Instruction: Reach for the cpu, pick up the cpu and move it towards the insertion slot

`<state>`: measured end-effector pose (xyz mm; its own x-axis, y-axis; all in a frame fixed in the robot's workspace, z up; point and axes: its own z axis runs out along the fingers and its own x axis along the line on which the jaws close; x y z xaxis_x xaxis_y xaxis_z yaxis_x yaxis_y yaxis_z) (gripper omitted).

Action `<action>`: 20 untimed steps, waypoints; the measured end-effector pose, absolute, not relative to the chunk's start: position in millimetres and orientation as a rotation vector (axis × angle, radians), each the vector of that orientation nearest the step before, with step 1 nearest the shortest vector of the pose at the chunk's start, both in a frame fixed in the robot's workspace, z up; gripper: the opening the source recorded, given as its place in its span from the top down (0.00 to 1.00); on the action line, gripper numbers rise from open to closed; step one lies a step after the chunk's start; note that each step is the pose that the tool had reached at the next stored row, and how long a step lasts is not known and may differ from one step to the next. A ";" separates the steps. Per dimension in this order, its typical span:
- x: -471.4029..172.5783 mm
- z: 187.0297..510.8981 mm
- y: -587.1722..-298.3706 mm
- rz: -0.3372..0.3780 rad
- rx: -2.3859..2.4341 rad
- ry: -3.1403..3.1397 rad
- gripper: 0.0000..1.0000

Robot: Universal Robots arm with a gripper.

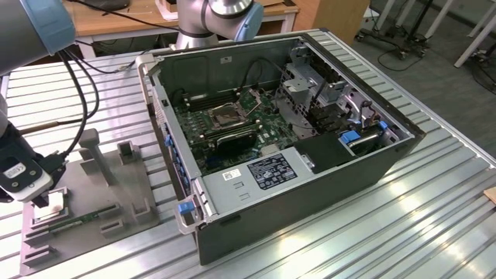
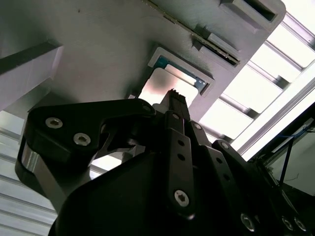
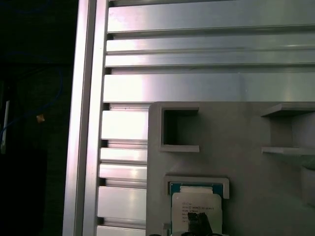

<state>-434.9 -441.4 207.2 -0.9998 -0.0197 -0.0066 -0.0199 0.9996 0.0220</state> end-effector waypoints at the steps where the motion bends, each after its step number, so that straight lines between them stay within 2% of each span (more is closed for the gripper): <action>1: -434.8 207.2 -441.6 0.034 -0.031 3.135 0.89; 20: -434.7 202.3 -441.7 0.034 -0.031 3.135 0.89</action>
<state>-434.7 -441.7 202.3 -0.9998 -0.0199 -0.0066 -0.0200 0.9996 0.0219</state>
